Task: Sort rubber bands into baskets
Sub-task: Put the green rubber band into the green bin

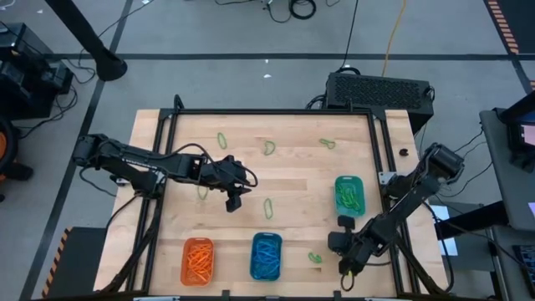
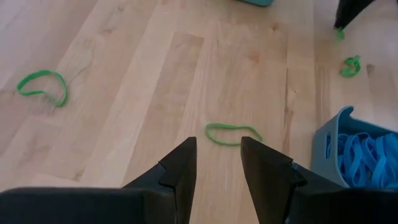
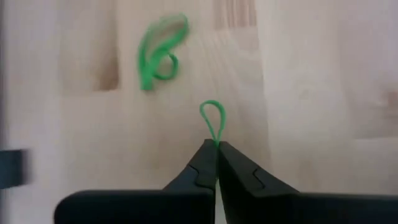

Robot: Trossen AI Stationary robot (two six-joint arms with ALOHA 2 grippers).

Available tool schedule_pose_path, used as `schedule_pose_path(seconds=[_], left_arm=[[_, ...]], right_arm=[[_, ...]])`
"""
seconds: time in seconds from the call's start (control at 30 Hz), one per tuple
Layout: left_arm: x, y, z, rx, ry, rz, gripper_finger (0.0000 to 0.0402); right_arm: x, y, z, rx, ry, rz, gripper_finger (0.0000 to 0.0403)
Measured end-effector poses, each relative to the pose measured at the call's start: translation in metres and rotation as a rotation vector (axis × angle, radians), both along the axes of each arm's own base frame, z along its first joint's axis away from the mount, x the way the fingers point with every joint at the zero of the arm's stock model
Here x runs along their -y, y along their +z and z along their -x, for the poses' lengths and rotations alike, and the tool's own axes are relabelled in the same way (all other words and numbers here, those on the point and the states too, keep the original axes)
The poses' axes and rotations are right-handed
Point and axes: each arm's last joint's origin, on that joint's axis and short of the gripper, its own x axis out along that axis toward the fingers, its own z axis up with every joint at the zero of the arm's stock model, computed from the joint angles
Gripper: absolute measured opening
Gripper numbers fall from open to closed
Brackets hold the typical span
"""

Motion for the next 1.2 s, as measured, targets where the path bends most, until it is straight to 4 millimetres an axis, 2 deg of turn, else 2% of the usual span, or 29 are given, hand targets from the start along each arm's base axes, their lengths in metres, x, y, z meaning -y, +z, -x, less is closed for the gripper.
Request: schedule_pose_path(seconds=[0.17,0.43,0.57,0.7,0.83,0.97,1.2], left_arm=[[0.000,0.000,0.000,0.000,0.001,-0.001,0.0132],[0.000,0.000,0.000,0.002,0.001,-0.001,0.0132],[0.000,0.000,0.000,0.005,0.005,0.003,0.0132],[0.000,0.001,-0.001,0.008,0.006,0.005,0.0132],[0.000,0.002,-0.001,0.024,0.011,0.012,0.0132],[0.000,0.002,-0.002,0.027,0.024,0.026,0.0132],[0.000,0.002,-0.002,0.027,0.025,0.027,0.0132]], right_arm=[[0.016,0.031,0.013,-0.011,-0.035,-0.025,0.0001],[0.055,0.086,0.013,0.260,-0.146,-0.059,0.0000],[0.080,0.102,0.014,0.311,-0.247,-0.078,0.0000],[0.106,0.105,0.023,0.237,-0.395,-0.054,0.0000],[0.125,0.100,0.032,0.067,-0.475,-0.030,0.0000],[0.135,0.095,0.039,-0.063,-0.551,-0.009,0.0002],[0.144,0.094,0.043,-0.125,-0.611,0.039,0.0029]])
